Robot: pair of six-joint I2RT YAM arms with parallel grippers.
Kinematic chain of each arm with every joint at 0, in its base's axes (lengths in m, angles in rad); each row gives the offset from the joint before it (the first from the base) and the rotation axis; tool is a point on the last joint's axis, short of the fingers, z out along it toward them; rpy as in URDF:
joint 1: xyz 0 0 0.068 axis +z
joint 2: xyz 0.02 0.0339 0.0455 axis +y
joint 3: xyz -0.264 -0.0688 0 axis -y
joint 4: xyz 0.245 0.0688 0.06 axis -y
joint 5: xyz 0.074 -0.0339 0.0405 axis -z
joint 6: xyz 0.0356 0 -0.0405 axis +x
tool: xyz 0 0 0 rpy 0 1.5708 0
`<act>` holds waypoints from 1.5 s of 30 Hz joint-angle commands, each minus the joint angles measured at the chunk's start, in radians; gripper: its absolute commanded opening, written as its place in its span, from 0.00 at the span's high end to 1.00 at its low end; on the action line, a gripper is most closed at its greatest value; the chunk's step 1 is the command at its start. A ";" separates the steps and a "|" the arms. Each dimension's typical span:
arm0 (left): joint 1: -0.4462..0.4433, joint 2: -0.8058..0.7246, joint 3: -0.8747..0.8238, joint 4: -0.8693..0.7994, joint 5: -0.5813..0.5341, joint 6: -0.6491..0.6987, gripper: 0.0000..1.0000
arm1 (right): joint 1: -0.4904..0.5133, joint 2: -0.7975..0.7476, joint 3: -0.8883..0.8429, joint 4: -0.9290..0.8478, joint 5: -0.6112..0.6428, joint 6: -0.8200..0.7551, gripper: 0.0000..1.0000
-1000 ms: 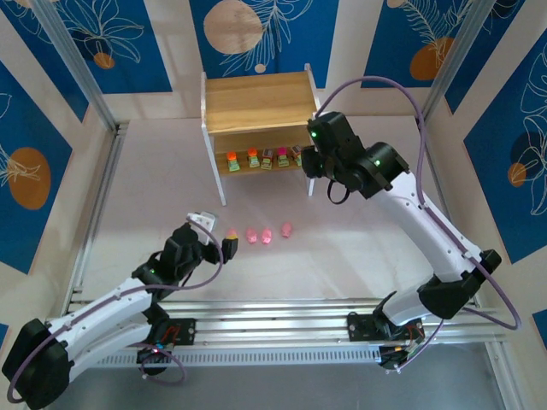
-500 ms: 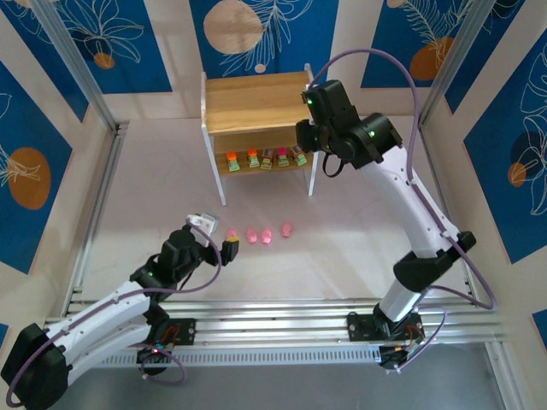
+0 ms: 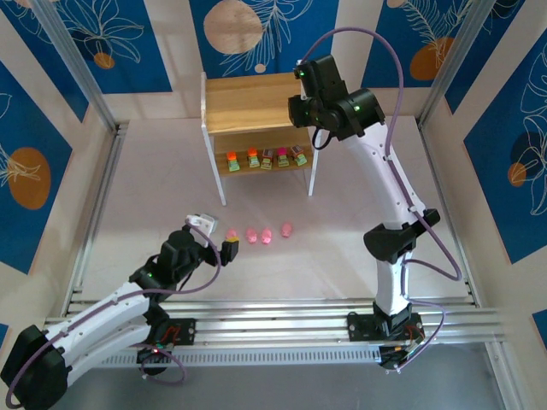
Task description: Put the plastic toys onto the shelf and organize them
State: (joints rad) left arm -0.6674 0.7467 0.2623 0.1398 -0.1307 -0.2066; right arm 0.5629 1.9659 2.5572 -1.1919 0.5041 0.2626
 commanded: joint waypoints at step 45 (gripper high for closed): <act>0.012 -0.086 -0.043 0.040 0.034 0.023 0.00 | -0.022 0.080 0.070 0.033 0.053 -0.097 0.59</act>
State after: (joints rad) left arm -0.6674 0.6582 0.2287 0.1432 -0.1116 -0.1993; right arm 0.5362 2.0548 2.6171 -1.1671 0.5167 0.2016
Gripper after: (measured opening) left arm 0.997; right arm 0.411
